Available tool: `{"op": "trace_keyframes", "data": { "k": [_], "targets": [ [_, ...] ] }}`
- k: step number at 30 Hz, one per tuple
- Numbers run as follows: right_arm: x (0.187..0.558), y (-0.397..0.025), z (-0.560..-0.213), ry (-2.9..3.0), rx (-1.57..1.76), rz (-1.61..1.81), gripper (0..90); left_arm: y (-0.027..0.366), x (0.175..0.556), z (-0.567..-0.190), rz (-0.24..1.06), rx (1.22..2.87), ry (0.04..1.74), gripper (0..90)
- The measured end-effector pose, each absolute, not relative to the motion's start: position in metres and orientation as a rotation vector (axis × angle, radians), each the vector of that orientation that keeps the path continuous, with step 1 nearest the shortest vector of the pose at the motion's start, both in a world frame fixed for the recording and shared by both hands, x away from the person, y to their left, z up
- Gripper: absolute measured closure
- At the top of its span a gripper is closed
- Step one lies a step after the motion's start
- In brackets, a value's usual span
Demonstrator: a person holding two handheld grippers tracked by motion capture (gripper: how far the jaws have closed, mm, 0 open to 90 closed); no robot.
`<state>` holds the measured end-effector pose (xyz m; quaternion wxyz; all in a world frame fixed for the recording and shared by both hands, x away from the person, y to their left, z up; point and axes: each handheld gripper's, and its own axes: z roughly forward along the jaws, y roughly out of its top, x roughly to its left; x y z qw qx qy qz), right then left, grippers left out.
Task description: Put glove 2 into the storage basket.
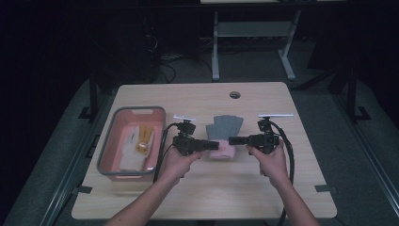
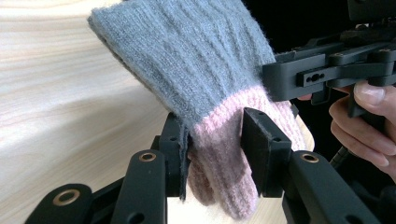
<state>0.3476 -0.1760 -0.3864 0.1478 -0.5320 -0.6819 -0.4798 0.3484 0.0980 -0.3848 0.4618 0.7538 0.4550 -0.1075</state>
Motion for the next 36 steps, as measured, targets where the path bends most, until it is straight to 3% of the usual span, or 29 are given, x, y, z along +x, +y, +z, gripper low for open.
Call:
{"op": "trace_keyframes", "data": {
  "k": [36],
  "targets": [
    [0.369, -0.132, -0.373, -1.979, -1.43, -1.375, 71.4, 0.143, 0.351, -0.369, -0.211, 1.818, 1.157, 62.5]
  ]
}}
